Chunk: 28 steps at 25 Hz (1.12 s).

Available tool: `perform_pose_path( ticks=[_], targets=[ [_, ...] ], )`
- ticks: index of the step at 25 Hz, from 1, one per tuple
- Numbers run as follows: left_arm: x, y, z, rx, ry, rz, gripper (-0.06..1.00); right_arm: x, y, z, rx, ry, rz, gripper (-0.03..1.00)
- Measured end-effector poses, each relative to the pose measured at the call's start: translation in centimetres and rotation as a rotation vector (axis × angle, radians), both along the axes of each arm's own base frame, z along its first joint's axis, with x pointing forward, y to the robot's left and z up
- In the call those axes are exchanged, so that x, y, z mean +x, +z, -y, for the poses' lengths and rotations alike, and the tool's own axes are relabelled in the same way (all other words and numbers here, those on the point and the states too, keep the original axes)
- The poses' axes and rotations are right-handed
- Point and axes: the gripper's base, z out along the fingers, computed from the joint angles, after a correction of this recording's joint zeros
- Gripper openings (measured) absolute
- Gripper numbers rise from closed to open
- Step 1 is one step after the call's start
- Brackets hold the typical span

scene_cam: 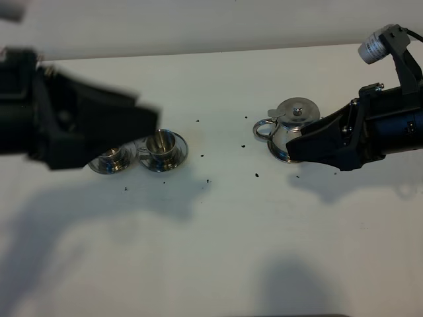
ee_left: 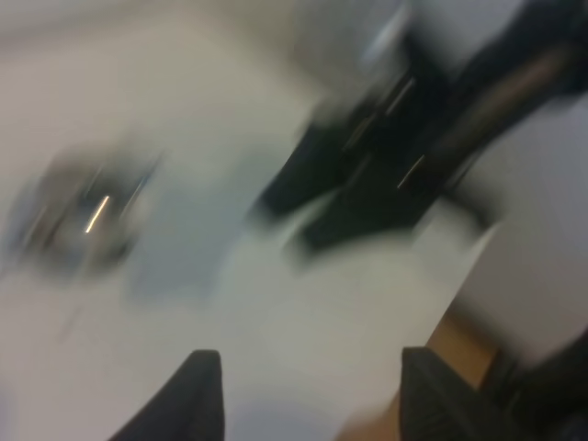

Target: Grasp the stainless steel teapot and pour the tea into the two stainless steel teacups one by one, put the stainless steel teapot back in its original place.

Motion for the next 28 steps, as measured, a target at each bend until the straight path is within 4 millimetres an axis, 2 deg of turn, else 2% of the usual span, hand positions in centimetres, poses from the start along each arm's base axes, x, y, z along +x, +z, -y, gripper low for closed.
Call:
perform_pose_path(
  ticks=[6, 10, 13, 17, 21, 28],
  targets=[
    [-0.2, -2.0, -3.9, 0.417, 0.259, -0.208, 0.45, 0.2, 0.0, 0.1, -0.016, -0.027, -0.017, 0.44],
    [-0.1, -3.4, -6.1, 0.588, 0.464, -0.282, 0.45, 0.8, 0.7, 0.0, -0.067, -0.067, 0.015, 0.44],
    [-0.4, -4.9, -7.4, 0.686, 0.572, -0.297, 0.45, 1.2, 1.7, -0.9, -0.115, -0.08, 0.058, 0.44],
    [-2.7, -7.1, -8.5, 0.718, 0.619, -0.324, 0.45, 1.2, 3.3, -2.7, -0.143, -0.063, 0.125, 0.44],
    [-5.8, -8.7, -9.4, 0.655, 0.636, -0.238, 0.45, 1.1, 4.6, -4.1, -0.135, -0.047, 0.186, 0.44],
    [-11.3, -10.4, -11.1, 0.496, 0.681, -0.021, 0.45, 1.3, 5.7, -4.5, -0.123, -0.061, 0.231, 0.44]
  ],
)
